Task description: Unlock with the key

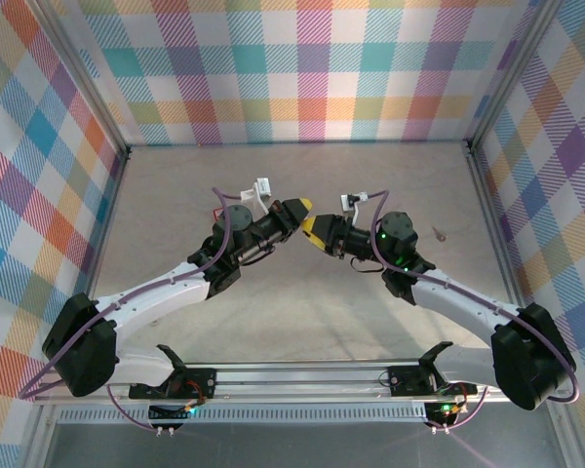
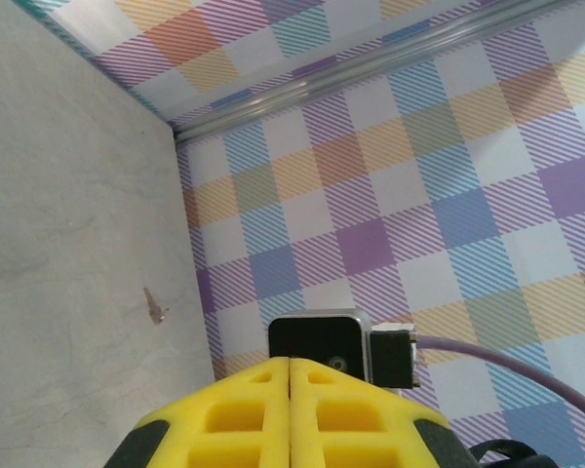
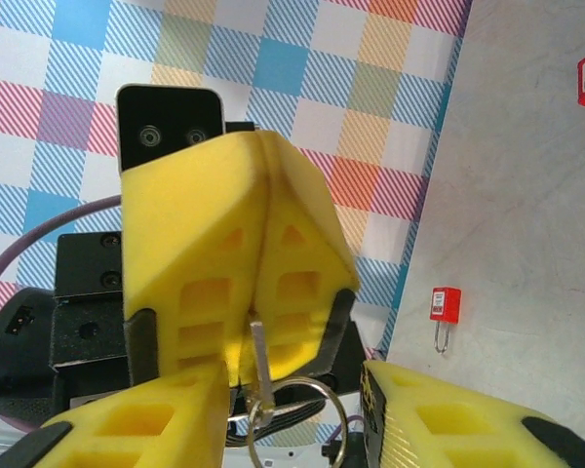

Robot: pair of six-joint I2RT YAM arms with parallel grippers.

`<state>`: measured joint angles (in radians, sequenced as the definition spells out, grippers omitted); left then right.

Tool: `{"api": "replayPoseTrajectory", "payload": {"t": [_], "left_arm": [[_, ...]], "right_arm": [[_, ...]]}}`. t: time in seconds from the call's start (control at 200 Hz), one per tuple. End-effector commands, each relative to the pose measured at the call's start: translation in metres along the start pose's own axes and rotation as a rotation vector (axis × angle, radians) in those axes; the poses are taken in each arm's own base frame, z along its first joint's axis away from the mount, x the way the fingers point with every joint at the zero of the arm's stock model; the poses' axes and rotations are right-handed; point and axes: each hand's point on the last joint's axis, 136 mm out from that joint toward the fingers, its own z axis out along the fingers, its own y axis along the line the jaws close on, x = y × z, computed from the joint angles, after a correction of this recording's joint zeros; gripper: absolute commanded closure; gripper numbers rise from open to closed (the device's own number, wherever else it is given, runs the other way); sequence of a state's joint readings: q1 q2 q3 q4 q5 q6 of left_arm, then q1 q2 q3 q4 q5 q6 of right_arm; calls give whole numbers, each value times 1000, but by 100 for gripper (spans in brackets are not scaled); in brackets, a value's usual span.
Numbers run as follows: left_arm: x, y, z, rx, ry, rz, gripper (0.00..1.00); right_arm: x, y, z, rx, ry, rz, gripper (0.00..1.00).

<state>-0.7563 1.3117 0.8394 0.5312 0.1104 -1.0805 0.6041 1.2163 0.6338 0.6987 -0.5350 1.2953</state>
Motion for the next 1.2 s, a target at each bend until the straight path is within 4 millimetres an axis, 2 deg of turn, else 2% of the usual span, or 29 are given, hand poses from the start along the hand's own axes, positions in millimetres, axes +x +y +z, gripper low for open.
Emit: {"api": "replayPoseTrajectory", "payload": {"t": [0.0, 0.34, 0.5, 0.62, 0.7, 0.725, 0.83, 0.85, 0.885, 0.95, 1.03, 1.095, 1.15, 1.195], "left_arm": [[-1, -12, -4, 50, -18, 6, 100], [0, -11, -5, 56, -23, 6, 100], [2, -8, -5, 64, -28, 0, 100], [3, -7, -4, 71, -30, -4, 100], [3, -5, -5, 65, -30, -6, 100], [3, -4, -5, 59, -32, -8, 94], [0, 5, -10, 4, -44, -1, 43], [-2, 7, -12, -15, -49, 5, 36], [-8, 7, -16, -42, -62, 16, 26], [-20, 20, -26, -165, -77, 33, 11], [-36, 38, -44, -338, -80, 59, 0], [-48, 59, -59, -495, -46, 78, 0], [-55, 87, -76, -671, 3, 88, 0], [-61, 103, -86, -761, 36, 108, 0]], "right_arm": [[-4, 18, 2, -54, -13, -41, 62], [-5, 21, 2, -71, -21, -24, 81], [-5, 23, 3, -76, -12, -13, 94], [-5, 24, 3, -73, -13, -7, 100], [-5, 25, 3, -67, -10, -9, 100], [-5, 25, 3, -61, -7, -9, 100], [-3, 25, 1, -25, 4, -32, 100], [-1, 20, 0, 2, 10, -23, 100], [1, 16, -2, 35, 17, -27, 100], [5, 5, -7, 130, 36, -34, 100], [9, -5, -16, 231, 46, -66, 100], [12, -13, -24, 301, 53, -82, 100], [15, -20, -29, 348, 64, -85, 100], [17, -23, -31, 365, 71, -82, 100]]}}
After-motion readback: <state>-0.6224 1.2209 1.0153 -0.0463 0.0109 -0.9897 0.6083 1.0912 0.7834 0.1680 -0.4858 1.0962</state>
